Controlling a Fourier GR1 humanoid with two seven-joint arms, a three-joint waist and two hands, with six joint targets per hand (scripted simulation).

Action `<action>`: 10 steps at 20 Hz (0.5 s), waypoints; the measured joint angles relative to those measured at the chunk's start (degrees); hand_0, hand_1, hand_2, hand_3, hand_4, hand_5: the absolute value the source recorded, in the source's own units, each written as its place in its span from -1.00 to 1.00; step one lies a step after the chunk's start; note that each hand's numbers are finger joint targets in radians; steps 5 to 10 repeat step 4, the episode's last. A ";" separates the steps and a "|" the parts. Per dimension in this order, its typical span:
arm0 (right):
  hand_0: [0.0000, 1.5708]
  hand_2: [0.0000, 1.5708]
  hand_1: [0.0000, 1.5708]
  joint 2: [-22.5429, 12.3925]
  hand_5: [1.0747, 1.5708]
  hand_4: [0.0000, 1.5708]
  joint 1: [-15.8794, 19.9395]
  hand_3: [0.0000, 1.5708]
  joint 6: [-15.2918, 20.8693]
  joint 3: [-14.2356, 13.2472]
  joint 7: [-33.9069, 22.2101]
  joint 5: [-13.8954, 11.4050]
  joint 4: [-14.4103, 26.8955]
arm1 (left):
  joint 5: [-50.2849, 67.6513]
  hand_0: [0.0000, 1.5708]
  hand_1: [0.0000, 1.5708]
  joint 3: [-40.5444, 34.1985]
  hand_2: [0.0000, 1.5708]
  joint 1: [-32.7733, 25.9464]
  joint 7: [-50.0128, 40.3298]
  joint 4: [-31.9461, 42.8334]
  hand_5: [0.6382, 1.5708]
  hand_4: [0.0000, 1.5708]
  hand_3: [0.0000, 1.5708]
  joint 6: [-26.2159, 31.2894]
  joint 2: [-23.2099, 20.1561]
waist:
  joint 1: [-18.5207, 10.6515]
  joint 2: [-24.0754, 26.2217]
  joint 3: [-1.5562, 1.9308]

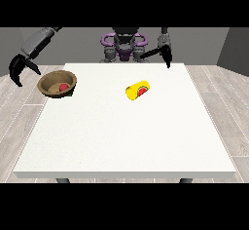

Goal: Pick the cup and pour the ball into the bowl, then pick the bowl and place it on the pad

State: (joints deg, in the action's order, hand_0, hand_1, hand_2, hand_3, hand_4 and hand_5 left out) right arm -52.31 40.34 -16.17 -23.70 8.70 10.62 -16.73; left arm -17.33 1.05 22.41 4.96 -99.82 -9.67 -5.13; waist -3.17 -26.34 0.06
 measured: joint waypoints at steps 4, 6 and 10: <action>-1.00 -0.76 -1.00 -3.20 0.73 -1.00 1.04 -0.63 -3.42 -0.82 -2.36 0.97 -0.17 | 0.70 -1.00 -1.00 -0.44 -1.00 -1.04 0.71 0.67 1.00 -1.00 -1.00 0.36 0.01 | 0.67 1.29 0.00; -1.00 -0.76 -1.00 -3.20 0.73 -1.00 1.04 -0.63 -3.42 -0.82 -2.36 0.97 -0.17 | 0.70 -1.00 -1.00 -0.44 -1.00 -1.04 0.71 0.67 1.00 -1.00 -1.00 0.36 0.01 | 0.67 1.29 0.00; -1.00 -0.76 -1.00 -3.20 0.73 -1.00 1.04 -0.63 -3.42 -0.82 -2.36 0.97 -0.17 | 0.70 -1.00 -1.00 -0.44 -1.00 -1.04 0.71 0.67 1.00 -1.00 -1.00 0.36 0.01 | 0.67 1.29 0.00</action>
